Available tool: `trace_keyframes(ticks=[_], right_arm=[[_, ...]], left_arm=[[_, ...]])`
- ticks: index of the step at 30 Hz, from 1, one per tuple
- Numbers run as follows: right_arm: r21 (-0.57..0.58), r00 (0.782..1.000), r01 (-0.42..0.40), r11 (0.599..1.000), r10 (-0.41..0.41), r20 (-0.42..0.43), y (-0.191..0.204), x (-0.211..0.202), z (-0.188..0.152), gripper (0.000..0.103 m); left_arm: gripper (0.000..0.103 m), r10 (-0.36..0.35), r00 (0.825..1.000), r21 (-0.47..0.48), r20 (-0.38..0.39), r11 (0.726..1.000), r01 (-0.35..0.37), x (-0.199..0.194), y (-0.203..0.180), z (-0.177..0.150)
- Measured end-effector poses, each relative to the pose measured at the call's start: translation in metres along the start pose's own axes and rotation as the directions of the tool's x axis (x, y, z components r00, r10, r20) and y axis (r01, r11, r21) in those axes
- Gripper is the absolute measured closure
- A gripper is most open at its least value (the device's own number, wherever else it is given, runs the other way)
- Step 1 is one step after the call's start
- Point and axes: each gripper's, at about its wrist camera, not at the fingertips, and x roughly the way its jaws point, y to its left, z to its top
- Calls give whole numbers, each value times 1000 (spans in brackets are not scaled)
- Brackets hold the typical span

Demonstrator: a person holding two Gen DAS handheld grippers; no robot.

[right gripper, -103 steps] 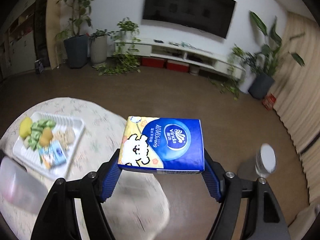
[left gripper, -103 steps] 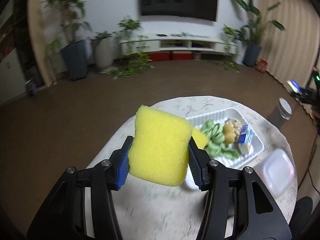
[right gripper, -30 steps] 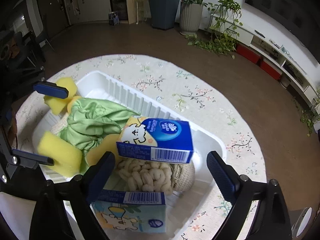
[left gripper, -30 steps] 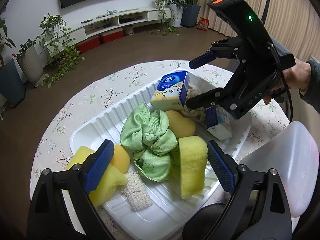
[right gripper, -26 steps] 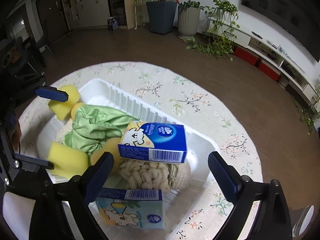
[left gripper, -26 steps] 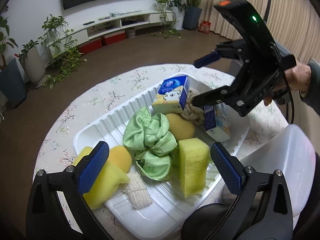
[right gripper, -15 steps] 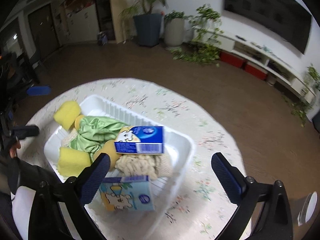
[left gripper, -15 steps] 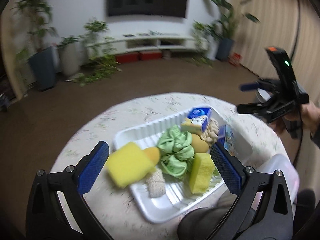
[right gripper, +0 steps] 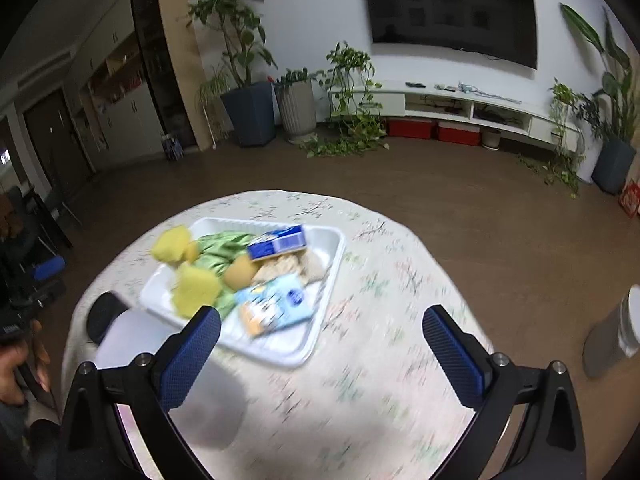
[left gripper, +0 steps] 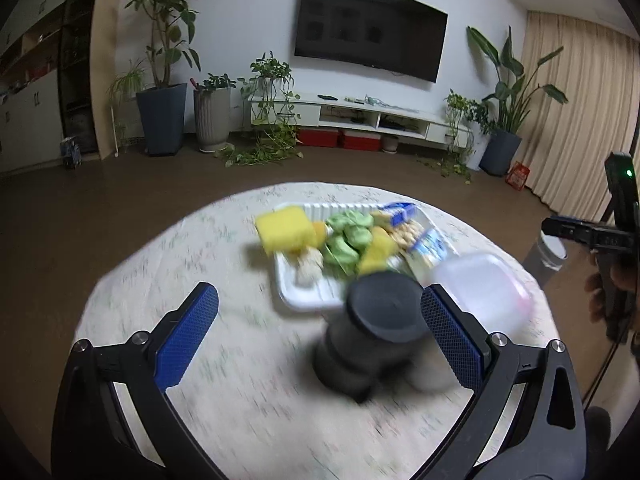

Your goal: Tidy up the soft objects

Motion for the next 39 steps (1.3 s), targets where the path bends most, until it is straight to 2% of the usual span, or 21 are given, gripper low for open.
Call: trace_keyframes(ticks=[3,7,11,16,20,23,26,32,39], right_arm=[[25,999,-3,1000,2,41,19,-23,-30,0],[34,995,43,998,-46,84,56,-47,-80,0],[28,985,106,994,-109,131,97,-64,-125,0],[10,965,174,985,-173,196,133,-74,-160,0],[2,962,192,981,-189,199,148,-75,-172,0],[-18,959,194,981,-186,213,157,-81,-177,0],[-33,961,188,982,-177,214,164,-87,-188,0],[-21,965,174,985,-166,205,167,-93,-196,0],[-4,960,187,982,-182,215,164,-104,-195,0]], left_arm=[[0,-19,1000,-51,3,999,19,-17,-8,-27],[0,-7,1000,-101,-6,995,7,-29,-18,-58],[0,32,999,-115,-18,993,-34,-39,-28,-80],[0,66,998,-81,4,995,-66,-56,-47,-97],[0,89,996,-57,-10,994,-90,-62,-63,-108],[0,105,993,-57,-51,993,-107,-62,-70,-117],[0,113,992,-59,-52,991,-116,-65,-72,-120],[0,224,972,-45,-70,973,-228,-70,-78,-123],[0,219,975,-26,-44,975,-220,-77,-78,-129]])
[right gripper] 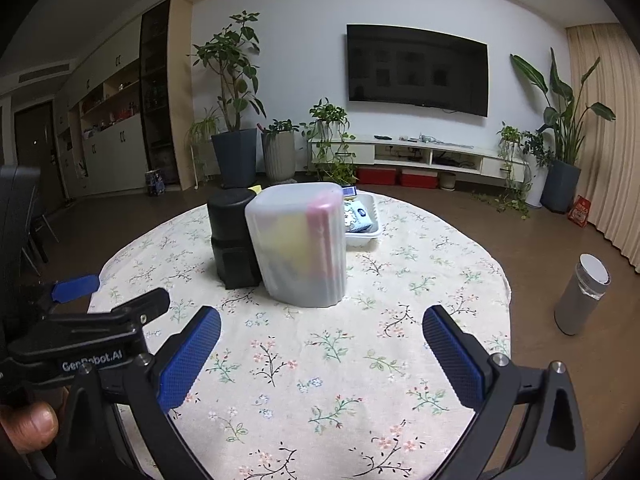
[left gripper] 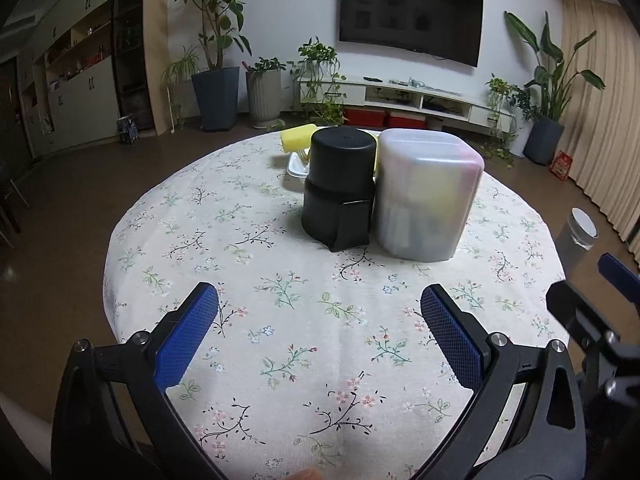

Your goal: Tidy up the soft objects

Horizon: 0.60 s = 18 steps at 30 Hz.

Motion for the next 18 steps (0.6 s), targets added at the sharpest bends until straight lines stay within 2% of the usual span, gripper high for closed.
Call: trace_keyframes(ticks=[6,18], right_arm=[[14,1000,20,1000,-20,-13,-8,2,-1,0],[11,999,24,1000,-24,-25,-8,5,-1,0]], left_arm=[[0,45,999,30,17,999,-45,-2,-5,-3],[0,19,1000,30,10,999,-19,-1,-5,-3]])
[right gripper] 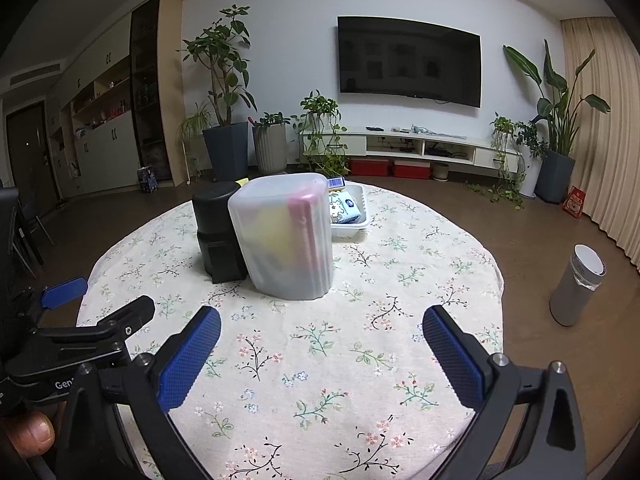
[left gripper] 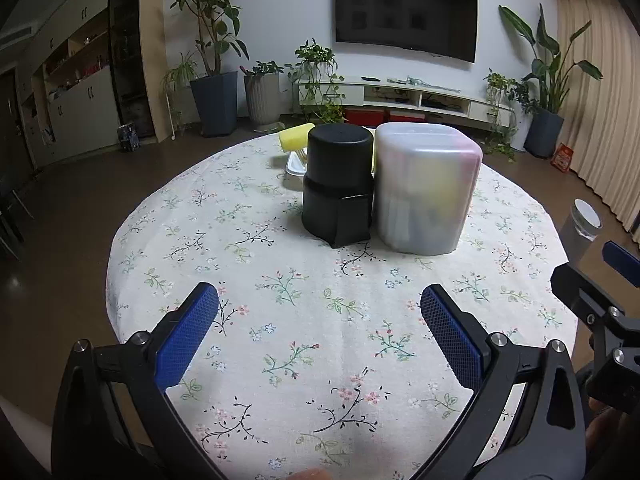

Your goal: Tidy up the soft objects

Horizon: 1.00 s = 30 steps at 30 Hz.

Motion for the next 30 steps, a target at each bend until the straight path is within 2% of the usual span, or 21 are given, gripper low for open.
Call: trace_keyframes(ticks=[30], right_arm=[[5,999,21,1000,-21,-27,-3,7,-2,0]], left_arm=[[0,-1,1000,-41,-22,999,0,7,10,-4]])
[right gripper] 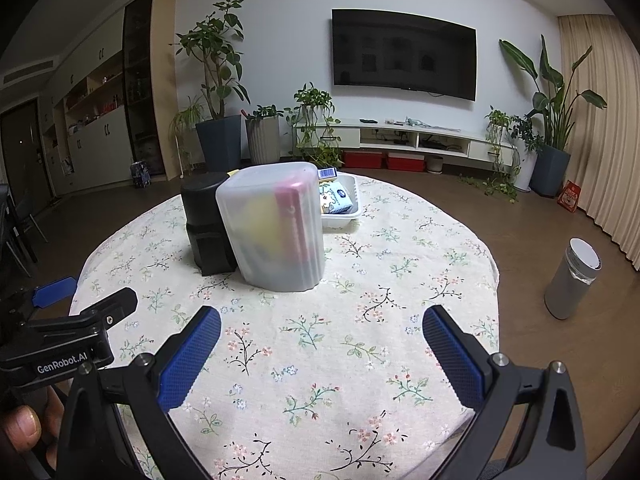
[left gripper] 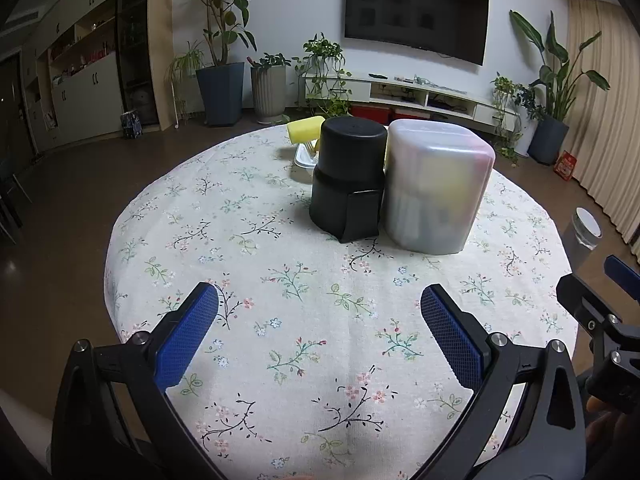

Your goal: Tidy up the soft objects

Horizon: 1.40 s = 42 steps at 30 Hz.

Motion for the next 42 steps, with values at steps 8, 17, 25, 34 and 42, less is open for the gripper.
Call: trace_keyframes(ticks=[8,17,25,34,42], right_arm=[[-1,1000,-1,1000,1,-5,0,0,-1,0],[-1,1000,-1,1000,1,-5,1,0,-1,0],[-2,1000,-1,1000,1,-7,1,-1,-1,0],[-5,1000,-2,1000,2,-7,0,-2,-4,0],[-7,1000,-4,1000,4,-10,1,-3,-6,0]], left_arm=[[0,-3,1000,0,4,1000,3,-1,-1,0],[0,-1,1000,-5,0,1000,1,-1,0,0],[0,1,1000,-4,-1,1000,-1,-1,-1,0],[0,3,1000,-3,4,1000,-3,-1,-1,-1],[0,6,1000,-1,7,1000,-6,-1,-2,-2]])
